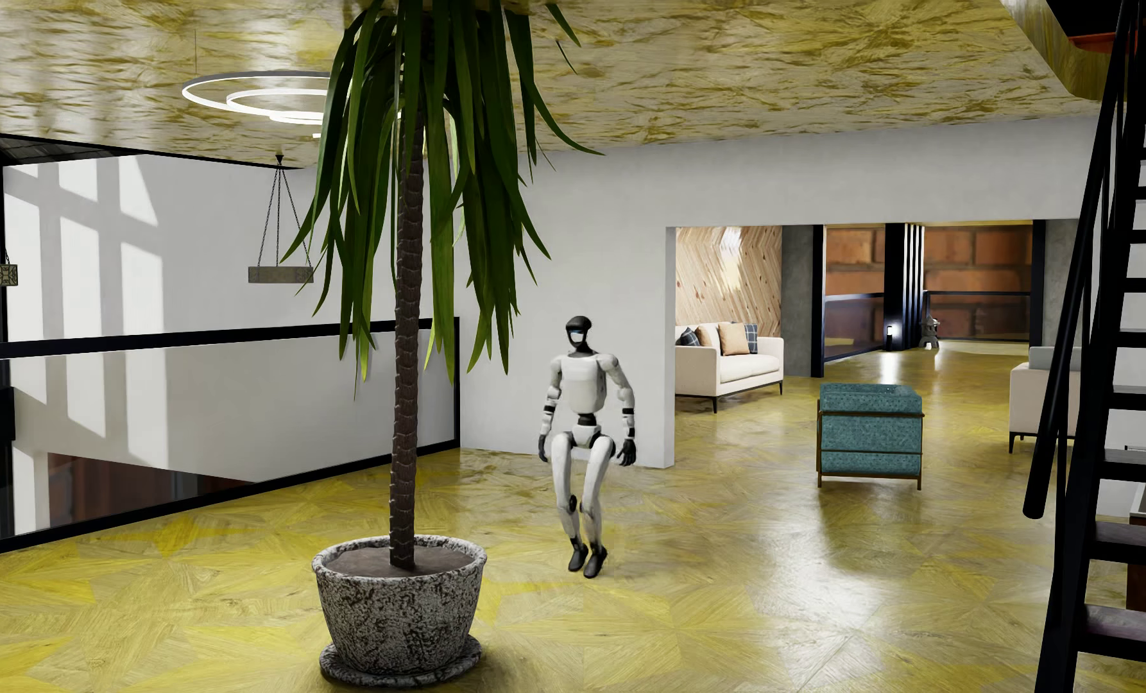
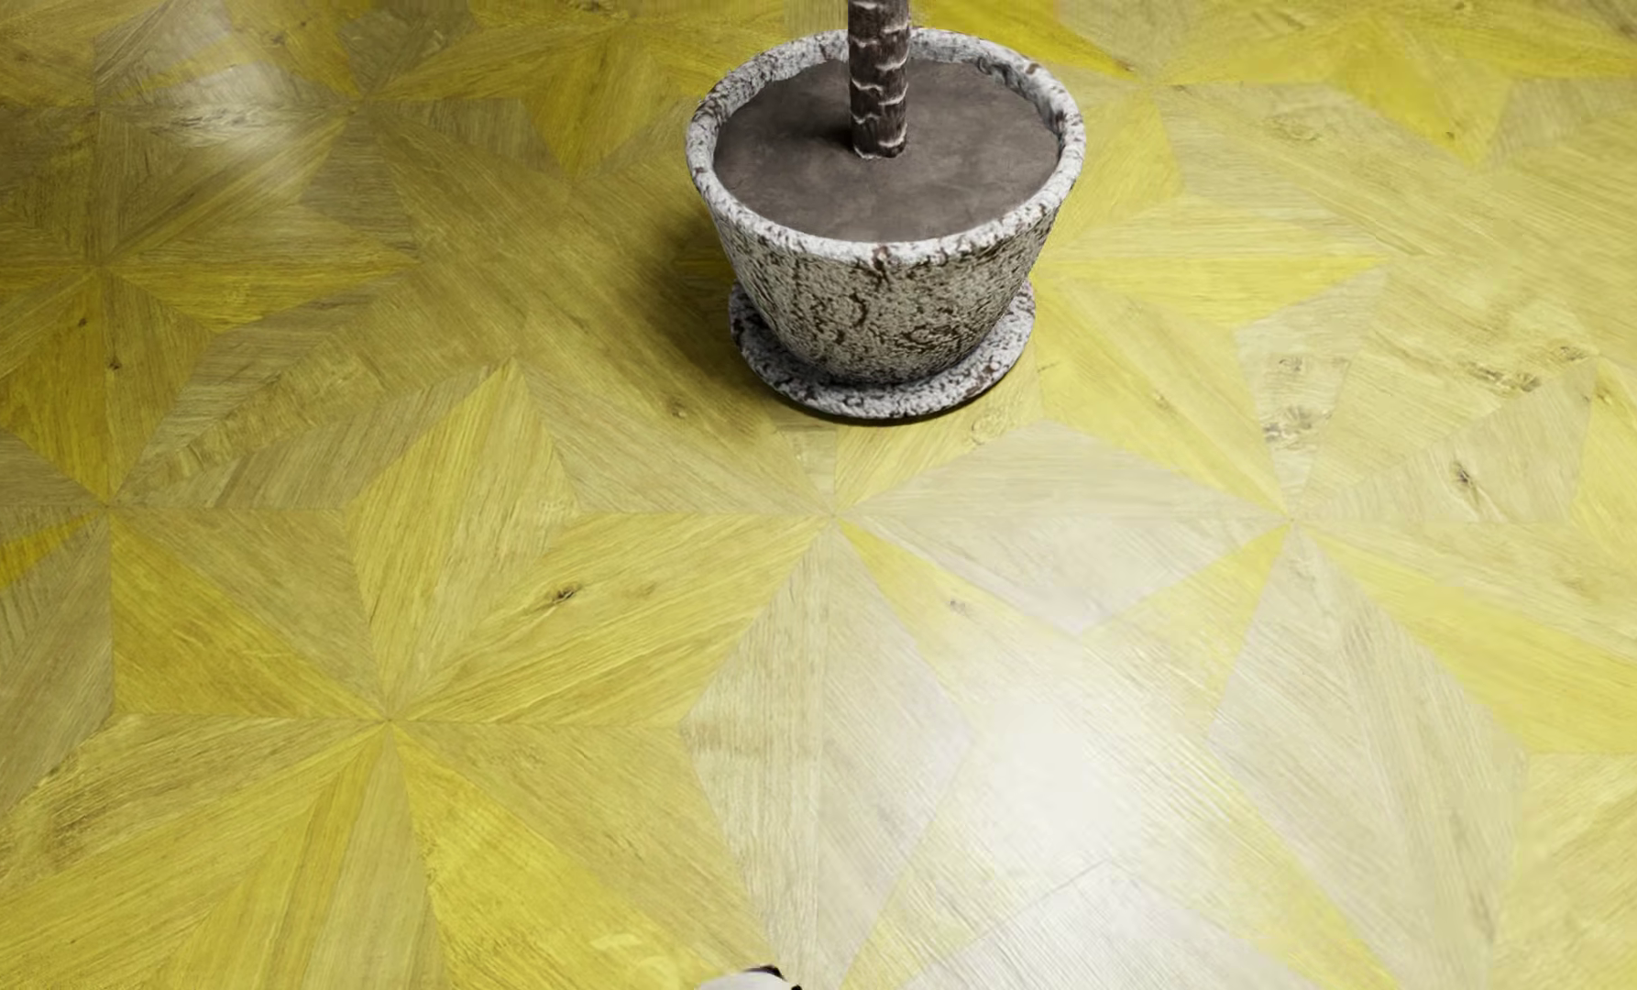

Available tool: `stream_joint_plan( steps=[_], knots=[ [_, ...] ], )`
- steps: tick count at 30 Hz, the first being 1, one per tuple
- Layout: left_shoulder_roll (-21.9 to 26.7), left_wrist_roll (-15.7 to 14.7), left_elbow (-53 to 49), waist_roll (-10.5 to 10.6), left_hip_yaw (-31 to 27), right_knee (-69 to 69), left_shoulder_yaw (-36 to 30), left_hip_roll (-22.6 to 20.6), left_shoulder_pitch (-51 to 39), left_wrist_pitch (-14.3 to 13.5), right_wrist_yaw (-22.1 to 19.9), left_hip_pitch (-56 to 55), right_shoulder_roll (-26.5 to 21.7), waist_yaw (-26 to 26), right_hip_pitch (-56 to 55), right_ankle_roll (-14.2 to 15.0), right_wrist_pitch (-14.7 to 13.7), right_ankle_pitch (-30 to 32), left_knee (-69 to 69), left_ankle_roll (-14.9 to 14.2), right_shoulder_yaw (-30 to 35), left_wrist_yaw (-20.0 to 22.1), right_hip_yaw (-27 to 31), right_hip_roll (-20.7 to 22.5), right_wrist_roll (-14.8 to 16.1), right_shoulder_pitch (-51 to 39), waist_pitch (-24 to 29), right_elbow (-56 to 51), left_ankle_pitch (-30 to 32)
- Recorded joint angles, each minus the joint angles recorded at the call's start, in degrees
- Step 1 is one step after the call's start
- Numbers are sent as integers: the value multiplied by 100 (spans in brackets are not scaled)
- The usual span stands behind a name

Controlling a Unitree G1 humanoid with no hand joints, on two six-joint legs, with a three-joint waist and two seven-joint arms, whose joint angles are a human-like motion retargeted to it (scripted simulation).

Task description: Move towards the plant

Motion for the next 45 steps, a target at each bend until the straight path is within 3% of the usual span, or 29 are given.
stream_joint_plan(
  steps=[1, 3, 4, 6, 7, 9, 10, 12, 13, 15, 17, 22, 24, 27, 28, 33, 35, 39, 45],
  knots=[
    [2, 0, 62, -52, 0, -168, 68, 29, 74, 0, 0, -37, -3, 179, 413, 0, 0, -17, -1043, 0, 56, 0, 0, 36, 0, 60, 32, 37, -31],
    [1, 0, 199, -111, 0, -468, 192, 129, 284, 0, 0, 254, -35, 493, 1315, 0, 0, -183, -2994, 0, 186, 0, 0, 106, 0, 192, 94, 85, -1006],
    [4, 0, 246, -99, 0, -565, 246, 230, 395, 0, 0, 396, -58, 651, 1710, 0, 0, -300, -3297, 0, 230, 0, 0, 150, 0, 249, 91, 98, -1643],
    [-3, 0, 343, -48, 0, -565, 358, 457, 565, 0, 0, 363, -74, 981, 2241, 0, 0, -516, -3256, 0, 182, 0, 0, 176, 0, 337, 41, 125, -2058],
    [-20, 0, 420, -59, 0, -472, 426, 508, 617, 0, 0, 219, -55, 1129, 2385, 0, 0, -554, -3343, 0, 111, 0, 0, 130, 0, 369, 7, 155, -1632],
    [-101, 0, 786, -287, 0, -224, 512, 309, 582, 0, 0, -186, 65, 1192, 2438, 0, 0, -202, -2852, 0, 27, 0, 0, -47, 0, 337, -94, 315, 495],
    [-123, 0, 1011, -472, 0, 6, 428, 106, 484, 0, 0, -281, 166, 1071, 2418, 0, 0, 303, -2556, 0, 11, 0, 0, -171, 0, 311, -104, 439, 1121],
    [-86, 0, 1050, -712, 0, 821, 187, -107, 269, 0, 0, -187, 336, 831, 2094, 0, 0, 1698, -2210, 0, 213, 0, 0, -395, 0, 329, -154, 651, 1082],
    [-26, 0, 792, -792, 0, 1262, 217, -128, 186, 0, 0, -61, 394, 792, 1763, 0, 0, 1937, -2216, 0, 363, 0, 0, -503, 0, 347, -217, 695, 844],
    [105, 0, 17, -892, 0, 1789, 529, -207, 14, 0, 0, 339, 484, 793, 1129, 0, 0, 1121, -2376, 0, 490, 0, 0, -637, 0, 359, -258, 693, 486],
    [149, 0, -700, -775, 0, 1666, 880, -258, -219, 0, 0, 751, 481, 700, 690, 0, 0, 388, -2509, 0, 439, 0, 0, -576, 0, 312, -221, 623, 293],
    [342, 0, -1734, -586, 0, 94, 1289, -212, -604, 0, 0, 1621, 376, 334, 168, 0, 0, -316, -2859, 0, 167, 0, 0, -457, 0, 151, -157, 245, -300],
    [343, 0, -1491, -546, 0, -450, 1251, -183, -667, 0, 0, 1832, 349, 279, 107, 0, 0, -253, -2937, 0, 120, 0, 0, -456, 0, 152, -160, 115, -471],
    [264, 0, -712, -603, 0, -578, 1058, -152, -415, 0, 0, 2207, 406, 350, 125, 0, 0, 723, -3092, 0, 102, 0, 0, -498, 0, 218, -156, 7, -746],
    [233, 0, -475, -656, 0, -576, 987, -157, -227, 0, 0, 2346, 454, 397, 207, 0, 0, 777, -3156, 0, 76, 0, 0, -523, 0, 267, -166, 18, -853],
    [-72, 0, 989, -753, 0, -1019, 618, -24, 613, 0, 0, 2812, 551, 621, 780, 0, 0, 451, -3300, 0, 86, 0, 0, -452, 0, 467, -371, 180, -1258],
    [-158, 0, 1411, -766, 0, -1823, 402, 7, 755, 0, 0, 2797, 563, 666, 907, 0, 0, -345, -3460, 0, 108, 0, 0, -453, 0, 450, -445, 291, -1266],
    [-123, 0, 1199, -785, 0, -1927, 285, 26, 805, 0, 0, 2665, 574, 663, 893, 0, 0, -365, -3389, 0, 102, 0, 0, -428, 0, 420, -436, 339, -1287],
    [11, 0, 115, -766, 0, -2016, 781, 52, 176, 0, 0, 2599, 554, 433, 933, 0, 0, -387, -3351, 0, 221, 0, 0, -409, 0, 296, -454, 326, -1312]
  ],
)
